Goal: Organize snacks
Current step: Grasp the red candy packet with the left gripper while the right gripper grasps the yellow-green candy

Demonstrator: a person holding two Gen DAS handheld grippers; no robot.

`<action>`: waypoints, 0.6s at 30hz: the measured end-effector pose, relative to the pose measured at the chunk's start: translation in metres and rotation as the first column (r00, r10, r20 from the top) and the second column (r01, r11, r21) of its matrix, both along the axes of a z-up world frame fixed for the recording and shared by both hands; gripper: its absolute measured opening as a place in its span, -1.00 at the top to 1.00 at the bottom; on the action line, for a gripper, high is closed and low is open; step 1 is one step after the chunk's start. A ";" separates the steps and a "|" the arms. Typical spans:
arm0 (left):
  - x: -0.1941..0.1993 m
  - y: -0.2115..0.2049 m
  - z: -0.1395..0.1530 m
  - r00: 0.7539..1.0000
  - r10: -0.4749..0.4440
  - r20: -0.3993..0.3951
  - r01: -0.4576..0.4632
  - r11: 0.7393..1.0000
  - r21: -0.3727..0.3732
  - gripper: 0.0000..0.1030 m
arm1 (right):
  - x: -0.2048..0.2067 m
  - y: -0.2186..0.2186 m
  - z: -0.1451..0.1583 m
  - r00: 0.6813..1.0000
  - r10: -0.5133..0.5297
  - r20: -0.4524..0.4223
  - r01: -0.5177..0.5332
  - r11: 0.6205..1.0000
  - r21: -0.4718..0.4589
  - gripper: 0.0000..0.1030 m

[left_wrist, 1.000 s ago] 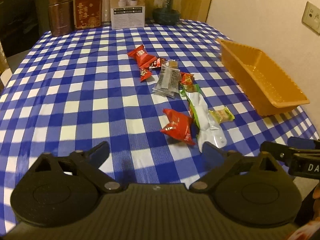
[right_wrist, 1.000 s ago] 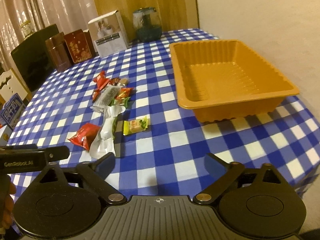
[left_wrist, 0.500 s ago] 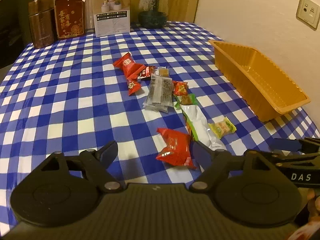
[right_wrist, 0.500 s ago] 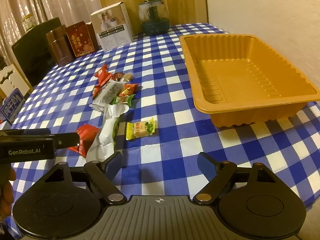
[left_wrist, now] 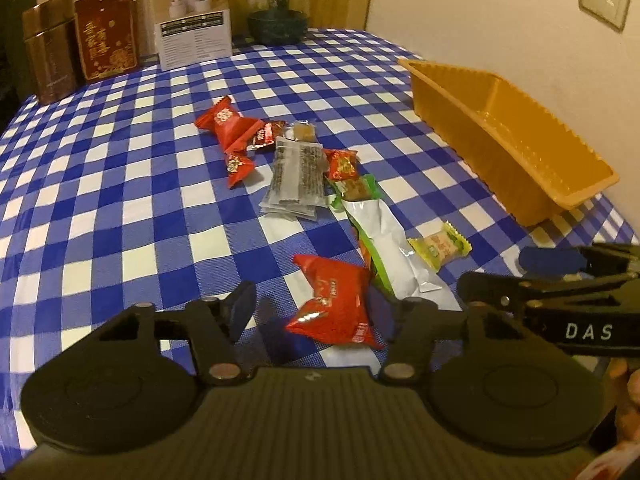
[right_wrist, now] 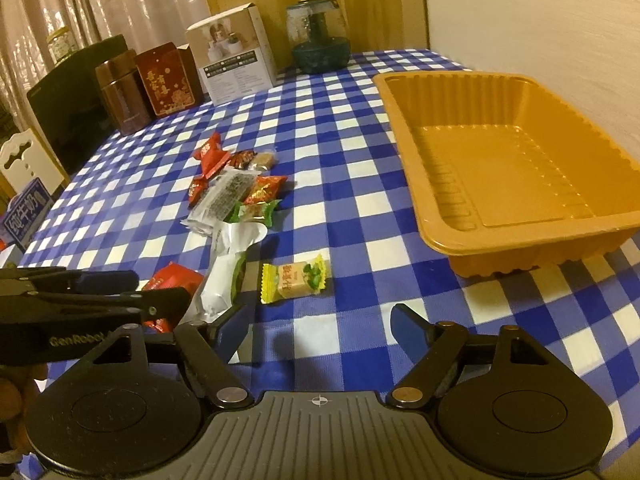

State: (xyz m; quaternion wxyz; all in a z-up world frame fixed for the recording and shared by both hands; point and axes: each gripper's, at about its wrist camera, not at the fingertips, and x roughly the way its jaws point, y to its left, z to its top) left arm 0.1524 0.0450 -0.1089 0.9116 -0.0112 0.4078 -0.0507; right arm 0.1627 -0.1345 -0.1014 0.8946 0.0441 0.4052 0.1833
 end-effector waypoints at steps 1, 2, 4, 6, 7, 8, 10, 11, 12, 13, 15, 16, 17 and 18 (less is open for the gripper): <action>0.001 -0.001 -0.001 1.000 -0.007 -0.002 0.007 1.000 0.005 -0.01 | 0.002 0.002 -0.001 1.000 0.002 0.001 -0.002 1.000 -0.001 -0.52; 0.002 -0.001 -0.003 1.000 -0.014 -0.005 0.014 1.000 0.010 0.08 | 0.003 0.004 -0.002 1.000 0.004 0.002 -0.004 1.000 -0.002 -0.52; 0.003 -0.001 -0.005 1.000 -0.017 -0.014 0.017 1.000 0.013 0.26 | 0.007 0.007 -0.004 1.000 0.004 0.004 -0.004 1.000 -0.003 -0.49; 0.003 0.001 -0.007 1.000 -0.015 -0.023 0.016 1.000 0.008 0.38 | 0.010 0.010 -0.006 1.000 0.003 0.007 -0.003 1.000 -0.004 -0.37; 0.003 0.001 -0.007 1.000 -0.012 -0.021 0.012 1.000 0.005 0.39 | 0.012 0.011 -0.007 1.000 0.003 0.009 -0.003 1.000 -0.008 -0.35; 0.003 0.002 -0.007 1.000 -0.008 -0.021 0.008 1.000 0.003 0.40 | 0.014 0.013 -0.008 1.000 0.001 0.013 -0.001 1.000 -0.013 -0.32; 0.003 0.005 -0.007 1.000 0.000 -0.017 0.000 1.000 -0.003 0.40 | 0.017 0.016 -0.009 1.000 0.005 0.022 -0.005 1.000 -0.020 -0.30; 0.003 0.005 -0.006 1.000 0.002 -0.017 -0.002 1.000 -0.003 0.40 | 0.019 0.019 -0.010 1.000 0.010 0.028 -0.009 1.000 -0.029 -0.29; 0.003 0.006 -0.006 1.000 0.003 -0.018 -0.003 1.000 -0.004 0.41 | 0.019 0.021 -0.010 0.999 0.016 0.032 -0.015 0.999 -0.037 -0.29; 0.003 0.006 -0.007 1.000 0.004 -0.018 -0.004 1.000 -0.006 0.41 | 0.020 0.024 -0.011 0.999 0.024 0.036 -0.022 0.999 -0.046 -0.28; 0.003 0.006 -0.007 1.000 0.004 -0.018 -0.004 1.000 -0.008 0.41 | 0.021 0.030 -0.013 0.998 0.042 0.049 -0.038 0.997 -0.071 -0.25; 0.003 0.006 -0.007 1.000 0.005 -0.017 -0.005 1.000 -0.008 0.41 | 0.021 0.033 -0.014 0.997 0.051 0.057 -0.046 0.995 -0.088 -0.22; 0.003 0.007 -0.007 1.000 0.006 -0.016 -0.006 1.000 -0.009 0.41 | 0.021 0.035 -0.014 0.996 0.057 0.065 -0.050 0.994 -0.102 -0.17; 0.003 0.007 -0.007 1.000 0.007 -0.015 -0.008 1.000 -0.011 0.41 | 0.022 0.038 -0.015 0.996 0.063 0.070 -0.055 0.992 -0.113 -0.11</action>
